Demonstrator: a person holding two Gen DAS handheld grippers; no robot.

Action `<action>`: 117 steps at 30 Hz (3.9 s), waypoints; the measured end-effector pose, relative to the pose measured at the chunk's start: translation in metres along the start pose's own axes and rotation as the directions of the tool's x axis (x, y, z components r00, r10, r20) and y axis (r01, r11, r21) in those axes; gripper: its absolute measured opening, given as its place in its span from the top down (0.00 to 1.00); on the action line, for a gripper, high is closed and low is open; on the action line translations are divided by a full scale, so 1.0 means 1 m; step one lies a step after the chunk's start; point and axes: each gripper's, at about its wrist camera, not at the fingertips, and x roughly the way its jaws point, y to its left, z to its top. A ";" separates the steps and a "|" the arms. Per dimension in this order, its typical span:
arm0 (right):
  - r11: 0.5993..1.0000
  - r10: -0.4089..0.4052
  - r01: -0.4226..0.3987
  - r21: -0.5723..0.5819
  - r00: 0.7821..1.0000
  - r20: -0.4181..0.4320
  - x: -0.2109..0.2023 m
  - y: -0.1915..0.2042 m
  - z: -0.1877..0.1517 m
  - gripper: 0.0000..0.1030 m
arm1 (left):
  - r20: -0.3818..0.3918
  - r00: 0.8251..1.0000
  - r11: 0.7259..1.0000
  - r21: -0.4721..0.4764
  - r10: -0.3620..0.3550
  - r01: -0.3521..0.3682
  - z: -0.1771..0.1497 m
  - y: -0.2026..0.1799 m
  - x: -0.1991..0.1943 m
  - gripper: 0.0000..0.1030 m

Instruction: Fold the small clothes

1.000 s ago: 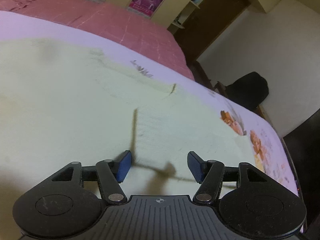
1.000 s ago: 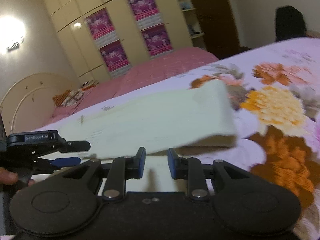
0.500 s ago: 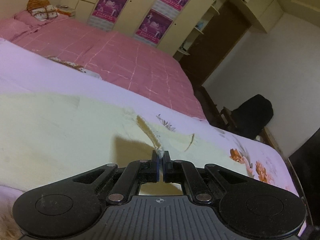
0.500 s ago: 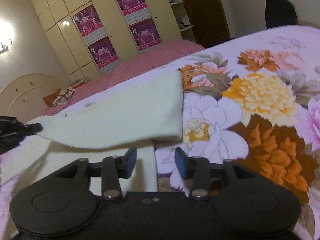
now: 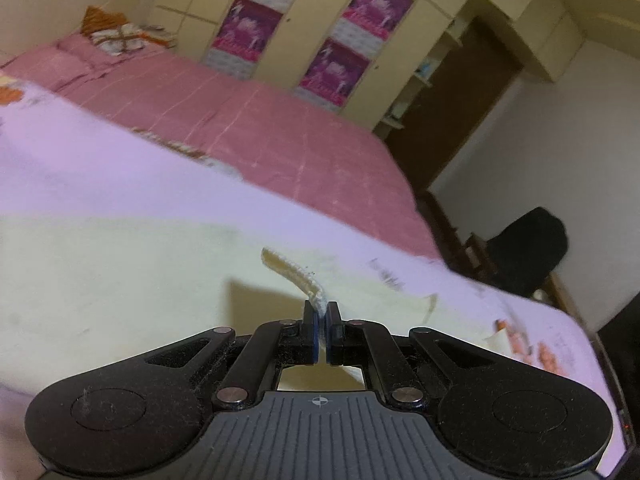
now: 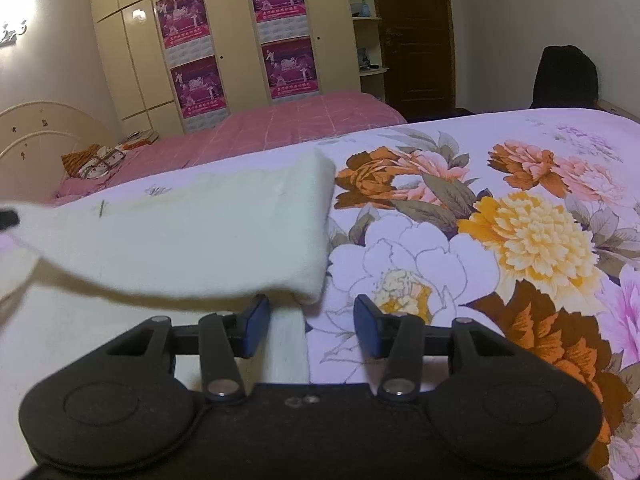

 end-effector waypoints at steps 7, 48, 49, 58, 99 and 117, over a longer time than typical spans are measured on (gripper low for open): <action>1.000 0.008 -0.008 -0.007 1.000 0.000 0.005 0.001 0.002 0.59 | 0.000 1.000 0.998 -0.052 0.030 -0.030 -0.010 0.028 0.003 0.97; 0.974 0.159 -0.162 0.162 0.987 0.029 0.018 -0.028 0.028 0.80 | -0.029 0.998 0.998 -0.033 0.057 -0.058 -0.041 0.045 0.012 0.97; 0.974 0.159 -0.162 0.160 0.987 0.030 0.022 -0.028 0.032 0.80 | -0.029 0.998 0.998 -0.031 0.059 -0.060 -0.041 0.044 0.012 0.97; 0.978 0.148 -0.150 0.147 0.989 0.025 0.052 -0.026 0.056 0.80 | 0.002 0.997 0.997 -0.016 0.075 -0.075 -0.047 0.034 0.001 0.97; 0.987 0.160 -0.160 -0.006 0.987 0.014 0.004 0.002 0.026 0.75 | 0.159 0.924 0.878 -0.400 0.348 -0.262 -0.089 0.181 -0.111 0.95; 0.977 0.208 -0.210 -0.042 0.977 -0.034 -0.012 0.084 0.009 0.75 | 0.320 0.875 0.674 -0.738 0.363 -0.010 -0.091 0.315 -0.159 0.47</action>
